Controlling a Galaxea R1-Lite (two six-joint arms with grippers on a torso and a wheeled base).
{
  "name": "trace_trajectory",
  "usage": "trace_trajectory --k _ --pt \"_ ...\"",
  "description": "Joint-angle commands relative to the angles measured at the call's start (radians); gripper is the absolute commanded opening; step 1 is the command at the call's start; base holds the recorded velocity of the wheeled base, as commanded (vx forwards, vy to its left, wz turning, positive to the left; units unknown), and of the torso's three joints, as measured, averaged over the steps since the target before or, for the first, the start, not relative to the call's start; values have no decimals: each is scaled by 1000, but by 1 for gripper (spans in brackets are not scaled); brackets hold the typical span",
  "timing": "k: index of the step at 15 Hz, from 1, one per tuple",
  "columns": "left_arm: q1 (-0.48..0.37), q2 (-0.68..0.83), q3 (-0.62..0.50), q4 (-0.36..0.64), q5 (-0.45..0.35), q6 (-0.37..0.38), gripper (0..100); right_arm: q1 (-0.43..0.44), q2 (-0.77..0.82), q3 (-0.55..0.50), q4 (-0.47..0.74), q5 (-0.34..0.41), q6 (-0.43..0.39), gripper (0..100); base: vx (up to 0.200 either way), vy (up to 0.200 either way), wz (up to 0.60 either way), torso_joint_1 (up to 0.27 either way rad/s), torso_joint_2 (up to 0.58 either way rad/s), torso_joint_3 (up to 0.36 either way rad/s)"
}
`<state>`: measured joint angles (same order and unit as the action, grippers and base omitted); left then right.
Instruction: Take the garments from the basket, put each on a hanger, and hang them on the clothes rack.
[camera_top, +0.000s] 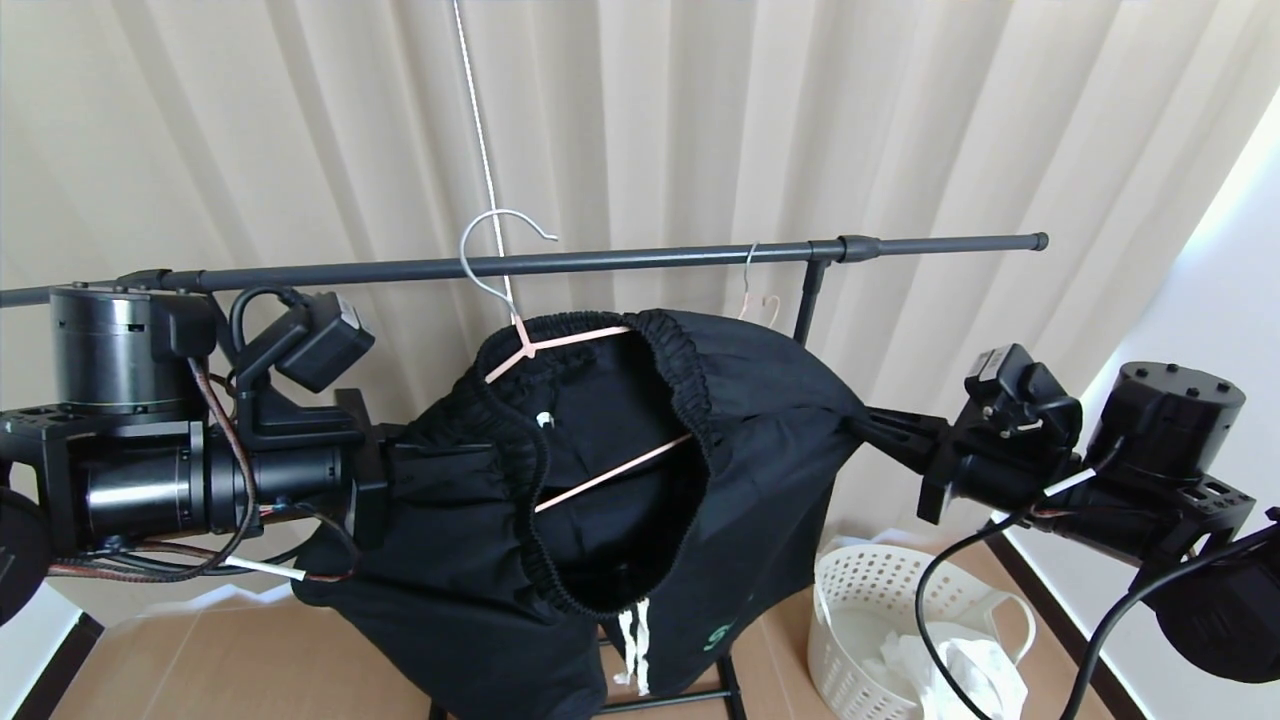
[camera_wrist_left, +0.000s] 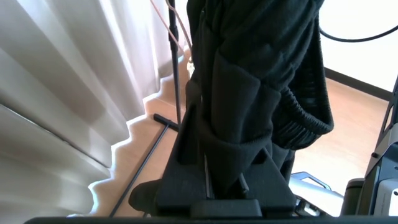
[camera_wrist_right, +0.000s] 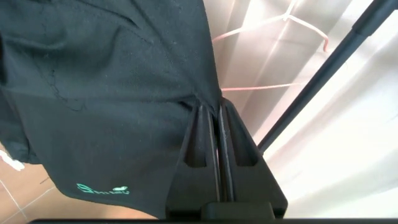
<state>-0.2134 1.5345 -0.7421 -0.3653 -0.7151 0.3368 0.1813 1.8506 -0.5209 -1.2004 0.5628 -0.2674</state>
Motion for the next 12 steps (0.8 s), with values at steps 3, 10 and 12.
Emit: trace_trajectory --k 3,10,12 --pt "0 10 -2 -1 0 -1 0 3 -16 9 -2 11 2 100 0 0 0 0 0 0" --pt "17 29 -11 0 3 2 0 3 -42 50 -68 60 2 100 0 0 0 0 0 0" --pt "17 38 -10 2 8 7 0 3 -41 45 -68 57 2 100 0 0 0 0 0 0"
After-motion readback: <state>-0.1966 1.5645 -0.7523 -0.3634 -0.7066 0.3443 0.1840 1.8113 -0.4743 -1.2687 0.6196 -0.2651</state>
